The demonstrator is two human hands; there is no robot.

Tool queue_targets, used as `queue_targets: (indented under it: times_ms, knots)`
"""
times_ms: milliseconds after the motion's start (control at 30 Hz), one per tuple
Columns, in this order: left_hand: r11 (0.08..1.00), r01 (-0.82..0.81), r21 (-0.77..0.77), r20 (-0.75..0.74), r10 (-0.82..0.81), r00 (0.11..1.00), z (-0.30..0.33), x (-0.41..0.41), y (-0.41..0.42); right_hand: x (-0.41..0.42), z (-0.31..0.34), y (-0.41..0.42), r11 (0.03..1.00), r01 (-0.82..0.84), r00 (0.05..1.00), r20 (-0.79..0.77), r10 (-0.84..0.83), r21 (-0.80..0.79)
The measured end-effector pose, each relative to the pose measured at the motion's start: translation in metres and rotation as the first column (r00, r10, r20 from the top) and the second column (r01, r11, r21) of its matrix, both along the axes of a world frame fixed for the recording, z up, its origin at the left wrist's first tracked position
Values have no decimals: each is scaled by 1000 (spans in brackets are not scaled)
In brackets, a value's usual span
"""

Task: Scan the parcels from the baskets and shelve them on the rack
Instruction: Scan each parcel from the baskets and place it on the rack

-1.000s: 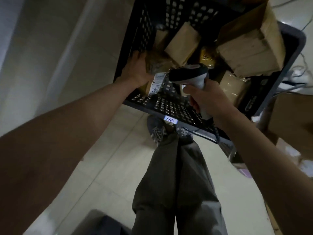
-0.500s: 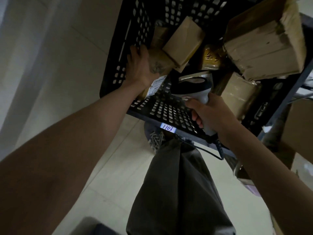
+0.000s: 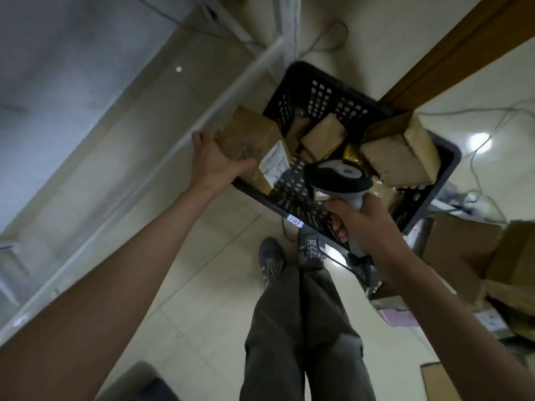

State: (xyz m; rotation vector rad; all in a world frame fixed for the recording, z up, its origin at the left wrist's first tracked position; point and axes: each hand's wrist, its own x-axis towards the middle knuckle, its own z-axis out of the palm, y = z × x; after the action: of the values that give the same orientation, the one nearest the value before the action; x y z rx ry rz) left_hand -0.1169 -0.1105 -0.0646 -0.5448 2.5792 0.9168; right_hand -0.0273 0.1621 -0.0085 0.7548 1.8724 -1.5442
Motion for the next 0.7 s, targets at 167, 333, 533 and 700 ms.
queue_targets:
  times_ms: [167, 333, 533, 700]
  knots:
    - [992, -120, 45, -45, 122, 991, 127, 35, -37, 17, 106, -19, 994, -105, 984, -145, 102, -13]
    - [980, -178, 85, -115, 187, 976, 243, 86, -68, 44, 205, -46, 977, -181, 961, -231, 151, -113]
    - [970, -193, 145, -236, 224, 946, 378, 163, -109, 92, 329, -92, 950, -277, 910, -356, 211, -144]
    - [955, -261, 139, -344, 294, 892, 469, 211, -157, 110, 411, -128, 880, -442, 834, -442, 331, -175]
